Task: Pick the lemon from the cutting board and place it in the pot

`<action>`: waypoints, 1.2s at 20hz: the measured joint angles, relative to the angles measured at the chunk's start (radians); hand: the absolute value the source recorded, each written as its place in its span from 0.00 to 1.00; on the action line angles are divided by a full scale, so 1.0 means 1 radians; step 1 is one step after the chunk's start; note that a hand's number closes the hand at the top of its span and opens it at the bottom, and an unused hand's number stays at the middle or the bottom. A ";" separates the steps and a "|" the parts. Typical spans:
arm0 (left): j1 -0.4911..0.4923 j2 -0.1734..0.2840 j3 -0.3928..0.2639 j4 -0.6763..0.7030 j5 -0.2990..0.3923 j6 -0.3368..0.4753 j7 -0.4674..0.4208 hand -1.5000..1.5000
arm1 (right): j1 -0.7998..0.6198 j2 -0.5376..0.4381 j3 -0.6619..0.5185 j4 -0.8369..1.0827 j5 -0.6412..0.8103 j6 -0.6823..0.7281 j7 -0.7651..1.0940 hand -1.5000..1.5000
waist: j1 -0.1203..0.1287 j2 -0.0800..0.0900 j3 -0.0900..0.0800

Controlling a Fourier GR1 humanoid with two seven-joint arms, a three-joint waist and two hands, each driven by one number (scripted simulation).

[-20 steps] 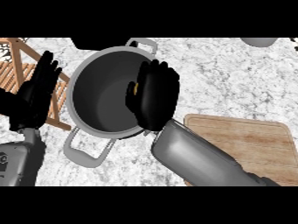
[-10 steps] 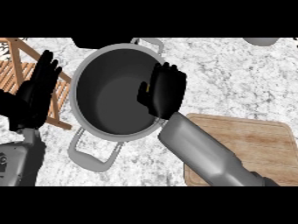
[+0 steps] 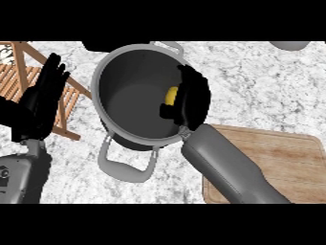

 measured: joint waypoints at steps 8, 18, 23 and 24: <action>0.007 0.003 0.007 -0.007 0.000 0.003 0.007 0.50 | 0.014 0.007 0.005 -0.043 -0.109 -0.334 -0.052 0.00 | -0.012 -0.005 0.001; 0.076 0.028 0.061 -0.015 0.019 -0.008 -0.022 0.50 | 0.179 0.002 0.072 -0.198 -0.131 -0.531 -0.096 0.00 | -0.080 -0.024 -0.002; 0.102 0.033 0.073 -0.054 0.023 -0.009 -0.005 0.50 | 0.330 -0.029 0.088 -0.376 -0.143 -0.530 -0.143 0.00 | -0.092 -0.023 -0.002; 0.106 0.026 0.064 -0.063 0.012 -0.002 0.000 0.50 | 0.350 -0.034 0.086 -0.409 -0.147 -0.523 -0.151 0.00 | -0.093 -0.023 -0.002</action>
